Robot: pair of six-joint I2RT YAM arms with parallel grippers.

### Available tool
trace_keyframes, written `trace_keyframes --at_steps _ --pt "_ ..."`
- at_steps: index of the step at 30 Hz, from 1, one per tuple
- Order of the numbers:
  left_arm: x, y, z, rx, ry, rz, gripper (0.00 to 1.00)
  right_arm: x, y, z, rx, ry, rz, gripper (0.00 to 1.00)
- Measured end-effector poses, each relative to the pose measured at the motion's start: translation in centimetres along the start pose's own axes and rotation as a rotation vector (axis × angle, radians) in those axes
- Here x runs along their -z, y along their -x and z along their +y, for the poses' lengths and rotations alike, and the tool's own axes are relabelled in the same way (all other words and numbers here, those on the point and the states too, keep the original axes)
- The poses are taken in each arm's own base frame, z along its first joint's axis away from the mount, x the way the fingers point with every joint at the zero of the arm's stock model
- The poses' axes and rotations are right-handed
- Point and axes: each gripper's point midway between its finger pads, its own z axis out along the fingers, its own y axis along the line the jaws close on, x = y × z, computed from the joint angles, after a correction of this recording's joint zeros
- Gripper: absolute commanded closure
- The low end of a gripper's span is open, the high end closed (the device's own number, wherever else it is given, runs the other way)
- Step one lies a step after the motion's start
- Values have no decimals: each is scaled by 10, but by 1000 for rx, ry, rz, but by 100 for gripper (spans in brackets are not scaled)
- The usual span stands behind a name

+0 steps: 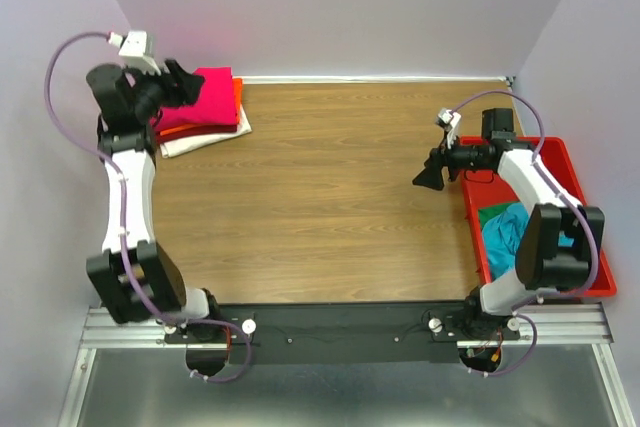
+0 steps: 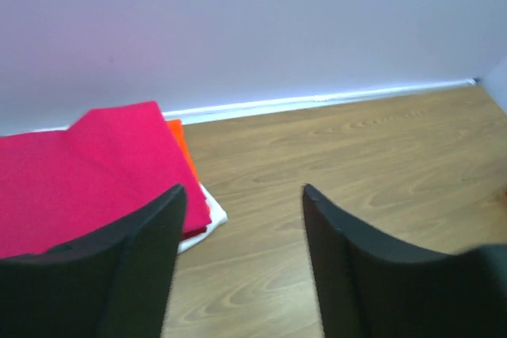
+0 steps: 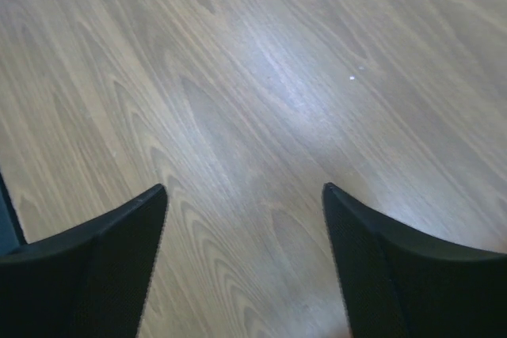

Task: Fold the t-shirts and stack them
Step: Reset both grippers

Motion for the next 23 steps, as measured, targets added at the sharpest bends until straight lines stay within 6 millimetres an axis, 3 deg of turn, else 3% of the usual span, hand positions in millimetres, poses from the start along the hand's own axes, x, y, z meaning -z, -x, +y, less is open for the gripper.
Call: trace_keyframes --at_steps 1,5,9,13,19,23 --pt "9 -2 -4 -11 14 -11 7 4 3 0 17 -20 1 1" --pt "47 -18 -22 -35 55 -67 5 31 27 2 121 -164 -11 0" --pt "71 -29 -47 -32 5 -138 5 73 54 0 142 -427 -55 0" --pt "71 -41 -75 -46 -90 -134 5 125 85 -7 83 -734 -175 0" --pt "66 -62 -145 -151 -254 -73 5 187 87 -8 -139 -1086 -373 0" --pt "78 -53 -147 -203 -226 -102 5 211 81 -7 -199 -1217 -443 0"
